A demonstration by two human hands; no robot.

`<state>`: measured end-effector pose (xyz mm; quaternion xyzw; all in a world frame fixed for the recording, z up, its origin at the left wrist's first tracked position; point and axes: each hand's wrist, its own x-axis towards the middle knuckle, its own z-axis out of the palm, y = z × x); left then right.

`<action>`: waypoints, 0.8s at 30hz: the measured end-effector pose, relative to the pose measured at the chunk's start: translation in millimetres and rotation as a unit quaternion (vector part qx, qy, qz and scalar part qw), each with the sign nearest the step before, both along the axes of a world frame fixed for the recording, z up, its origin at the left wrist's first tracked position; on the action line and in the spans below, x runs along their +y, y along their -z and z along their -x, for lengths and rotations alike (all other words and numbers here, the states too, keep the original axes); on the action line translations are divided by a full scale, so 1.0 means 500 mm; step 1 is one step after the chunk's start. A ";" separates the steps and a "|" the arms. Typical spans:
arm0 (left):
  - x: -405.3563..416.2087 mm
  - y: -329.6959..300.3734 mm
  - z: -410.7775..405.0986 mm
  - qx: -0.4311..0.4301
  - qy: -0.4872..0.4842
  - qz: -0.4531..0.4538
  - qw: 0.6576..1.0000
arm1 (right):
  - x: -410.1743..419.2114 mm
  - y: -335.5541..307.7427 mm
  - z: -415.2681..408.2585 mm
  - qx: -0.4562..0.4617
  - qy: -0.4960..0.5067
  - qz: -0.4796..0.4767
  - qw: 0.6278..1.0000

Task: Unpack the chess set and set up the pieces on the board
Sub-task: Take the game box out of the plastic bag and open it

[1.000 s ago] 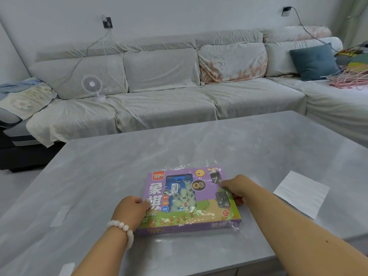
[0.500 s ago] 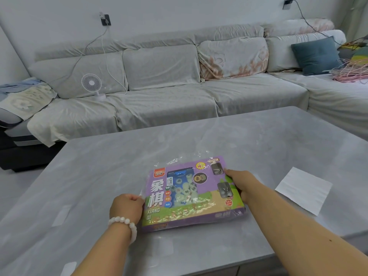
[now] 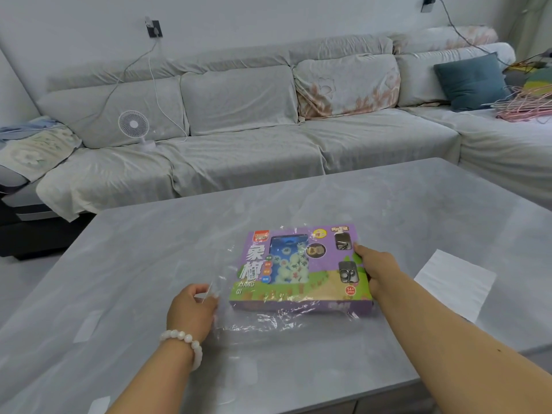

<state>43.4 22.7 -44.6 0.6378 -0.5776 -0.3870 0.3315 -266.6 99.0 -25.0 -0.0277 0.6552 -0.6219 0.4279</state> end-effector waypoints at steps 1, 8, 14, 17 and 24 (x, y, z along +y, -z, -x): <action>0.001 0.000 -0.001 -0.002 -0.002 0.004 1.000 | -0.001 0.000 0.005 -0.001 0.016 0.005 1.000; -0.002 0.016 0.003 0.008 0.001 0.014 1.000 | -0.009 0.007 0.032 -0.015 0.107 0.013 0.994; -0.005 0.028 0.003 0.017 0.008 0.021 1.000 | -0.020 0.011 0.031 -0.041 0.141 0.039 0.988; -0.007 0.034 -0.001 0.020 0.008 0.023 0.999 | -0.034 0.012 0.013 -0.047 0.118 0.036 0.991; -0.015 0.041 -0.008 0.028 0.002 0.020 0.999 | -0.074 -0.009 -0.038 -0.042 0.025 0.045 0.998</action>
